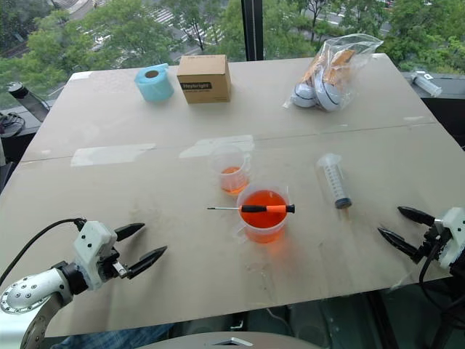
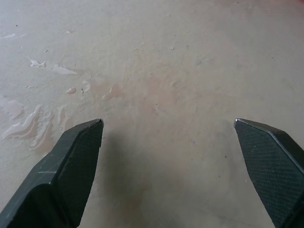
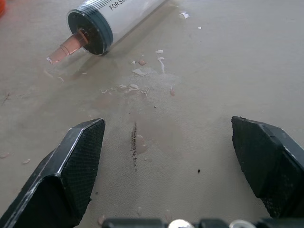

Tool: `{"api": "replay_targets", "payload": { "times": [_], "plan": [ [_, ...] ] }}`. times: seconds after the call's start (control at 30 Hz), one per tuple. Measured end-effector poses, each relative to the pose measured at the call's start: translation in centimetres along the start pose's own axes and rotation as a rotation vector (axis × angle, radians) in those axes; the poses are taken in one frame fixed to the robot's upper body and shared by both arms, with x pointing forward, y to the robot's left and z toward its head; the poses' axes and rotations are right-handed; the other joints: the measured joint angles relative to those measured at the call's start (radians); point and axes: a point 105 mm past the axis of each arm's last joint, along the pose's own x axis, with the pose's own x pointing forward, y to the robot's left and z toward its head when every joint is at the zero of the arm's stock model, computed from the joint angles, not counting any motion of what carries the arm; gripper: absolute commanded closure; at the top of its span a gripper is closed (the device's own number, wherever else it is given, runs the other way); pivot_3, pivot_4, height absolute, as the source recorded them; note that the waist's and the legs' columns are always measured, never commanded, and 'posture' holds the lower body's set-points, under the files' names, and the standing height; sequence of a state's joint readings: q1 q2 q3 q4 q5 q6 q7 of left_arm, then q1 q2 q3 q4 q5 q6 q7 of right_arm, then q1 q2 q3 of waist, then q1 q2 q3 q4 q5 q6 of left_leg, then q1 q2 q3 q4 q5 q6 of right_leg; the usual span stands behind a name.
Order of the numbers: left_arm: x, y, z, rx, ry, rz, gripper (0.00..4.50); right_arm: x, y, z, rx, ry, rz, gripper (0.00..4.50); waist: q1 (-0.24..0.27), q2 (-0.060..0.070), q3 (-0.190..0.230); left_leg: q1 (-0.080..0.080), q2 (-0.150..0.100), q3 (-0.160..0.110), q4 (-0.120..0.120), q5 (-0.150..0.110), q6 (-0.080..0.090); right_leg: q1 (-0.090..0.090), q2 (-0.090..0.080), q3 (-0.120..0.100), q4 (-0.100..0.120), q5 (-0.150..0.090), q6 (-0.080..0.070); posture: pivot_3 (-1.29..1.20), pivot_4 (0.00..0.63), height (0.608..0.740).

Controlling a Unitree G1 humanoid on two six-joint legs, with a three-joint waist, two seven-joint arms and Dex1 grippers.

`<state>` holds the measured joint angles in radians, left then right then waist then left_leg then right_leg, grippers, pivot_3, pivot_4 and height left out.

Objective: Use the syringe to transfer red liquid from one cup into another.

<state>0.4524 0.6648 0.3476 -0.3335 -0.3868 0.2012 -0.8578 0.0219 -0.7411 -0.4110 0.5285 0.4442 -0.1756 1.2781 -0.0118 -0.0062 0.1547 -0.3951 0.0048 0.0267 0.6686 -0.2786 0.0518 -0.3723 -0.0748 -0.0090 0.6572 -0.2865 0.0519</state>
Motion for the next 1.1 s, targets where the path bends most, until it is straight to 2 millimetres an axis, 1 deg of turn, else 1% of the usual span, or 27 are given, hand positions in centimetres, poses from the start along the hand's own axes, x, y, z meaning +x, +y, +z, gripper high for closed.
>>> {"api": "replay_targets", "payload": {
  "times": [0.1,0.23,0.47,0.67,0.83,0.87,0.93,1.0,1.1],
  "plan": [
    [0.1,0.2,0.2,0.004,-0.007,0.000,0.00,0.0,0.0,0.0,0.003,-0.003,0.003,0.03,0.000,0.000,0.000,0.000,0.000,0.000,0.000,0.000,0.000,0.000,0.000,0.000,0.000,0.000,0.000,0.00,0.150,0.740],
    [0.5,0.6,1.1,0.020,-0.031,-0.002,0.00,0.2,-0.2,0.4,-0.002,-0.017,0.006,0.03,0.000,0.000,0.000,0.000,0.000,0.000,0.000,0.000,0.000,0.000,0.000,0.000,0.000,0.000,0.000,0.00,0.150,0.740],
    [0.6,0.5,1.1,-0.012,-0.035,-0.010,0.00,0.2,-0.3,0.2,0.013,-0.016,0.010,0.03,-0.001,0.000,0.000,0.000,0.000,0.000,0.000,0.000,0.000,0.000,0.000,0.000,0.000,0.000,0.000,0.00,0.150,0.740],
    [0.6,0.6,1.1,-0.011,-0.037,-0.003,0.00,0.6,-1.0,1.4,-0.022,-0.032,0.012,0.03,-0.001,0.001,0.000,0.000,0.000,0.000,0.000,0.000,0.000,0.000,0.000,0.000,0.000,0.000,0.000,0.00,0.150,0.740],
    [0.6,0.7,1.3,-0.007,-0.041,-0.002,0.00,1.0,-0.8,1.7,-0.007,-0.028,0.032,0.03,0.001,0.001,0.000,0.000,0.000,0.000,0.000,0.000,0.000,0.000,0.000,0.000,0.000,0.000,0.000,0.00,0.150,0.740],
    [0.7,0.7,1.5,-0.003,-0.048,-0.002,0.00,1.2,-0.7,2.2,-0.016,-0.030,0.041,0.03,0.000,0.001,0.000,-0.001,0.000,0.000,0.000,0.000,0.000,0.000,0.000,0.000,0.000,0.000,0.000,0.00,0.150,0.740],
    [0.9,1.1,2.5,0.017,-0.081,-0.002,0.00,2.1,-0.5,3.9,-0.051,-0.047,0.058,0.03,0.000,0.001,0.000,-0.001,0.000,0.000,0.000,0.000,0.000,-0.001,0.000,0.000,0.001,0.000,0.000,0.00,0.150,0.740],
    [1.3,1.4,3.8,0.048,-0.122,-0.010,0.00,3.0,-0.1,5.6,-0.091,-0.056,0.083,0.03,0.000,0.001,0.000,-0.001,0.000,0.000,0.000,0.000,0.000,-0.001,0.000,0.000,0.001,0.000,0.000,0.00,0.150,0.740],
    [1.6,1.3,5.7,0.106,-0.153,-0.058,0.00,4.9,1.3,9.1,-0.128,-0.118,0.155,0.03,-0.002,0.002,0.000,-0.003,0.000,0.000,0.000,0.000,0.000,-0.003,0.000,0.000,0.001,0.000,0.000,0.00,0.150,0.740]
  ]
}}
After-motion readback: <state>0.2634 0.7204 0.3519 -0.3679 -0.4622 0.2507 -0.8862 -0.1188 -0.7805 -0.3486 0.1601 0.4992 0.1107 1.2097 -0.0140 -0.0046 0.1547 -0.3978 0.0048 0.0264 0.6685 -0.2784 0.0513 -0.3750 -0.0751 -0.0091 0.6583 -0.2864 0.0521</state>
